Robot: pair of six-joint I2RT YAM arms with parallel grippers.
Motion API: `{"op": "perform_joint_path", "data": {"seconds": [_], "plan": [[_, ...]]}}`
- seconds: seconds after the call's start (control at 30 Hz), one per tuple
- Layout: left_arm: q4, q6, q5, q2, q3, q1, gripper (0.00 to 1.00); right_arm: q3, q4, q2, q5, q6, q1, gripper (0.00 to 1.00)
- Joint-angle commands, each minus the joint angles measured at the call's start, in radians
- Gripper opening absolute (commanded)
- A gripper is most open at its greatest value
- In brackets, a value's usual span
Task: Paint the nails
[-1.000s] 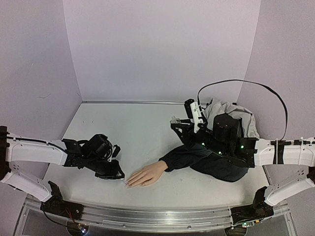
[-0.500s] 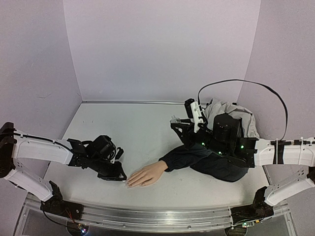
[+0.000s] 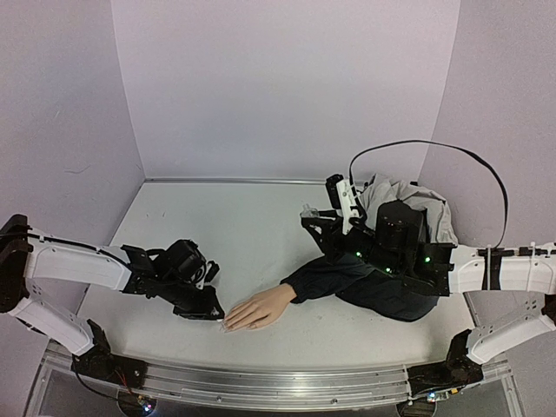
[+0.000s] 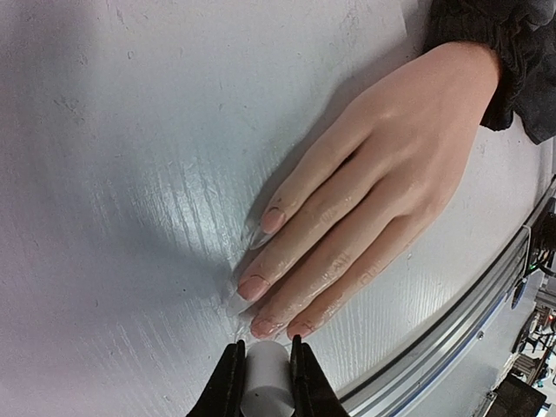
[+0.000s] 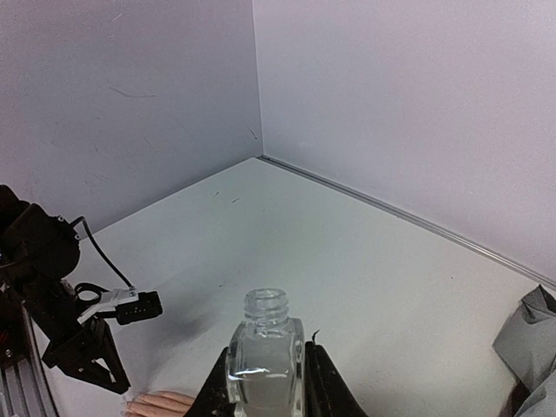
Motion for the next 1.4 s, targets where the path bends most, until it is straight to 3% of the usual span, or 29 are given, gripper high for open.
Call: {"op": "perform_joint_path", "data": {"seconds": [0.0,1.37], "plan": [[0.035,0.013,-0.011,0.011,0.049,0.003,0.0,0.008,0.08,-0.028,0.004,0.018,0.001,0.0],[0.003,0.011,-0.021,0.025,0.035,0.003,0.0,0.015,0.075,-0.019,0.003,0.009,0.001,0.0]]}}
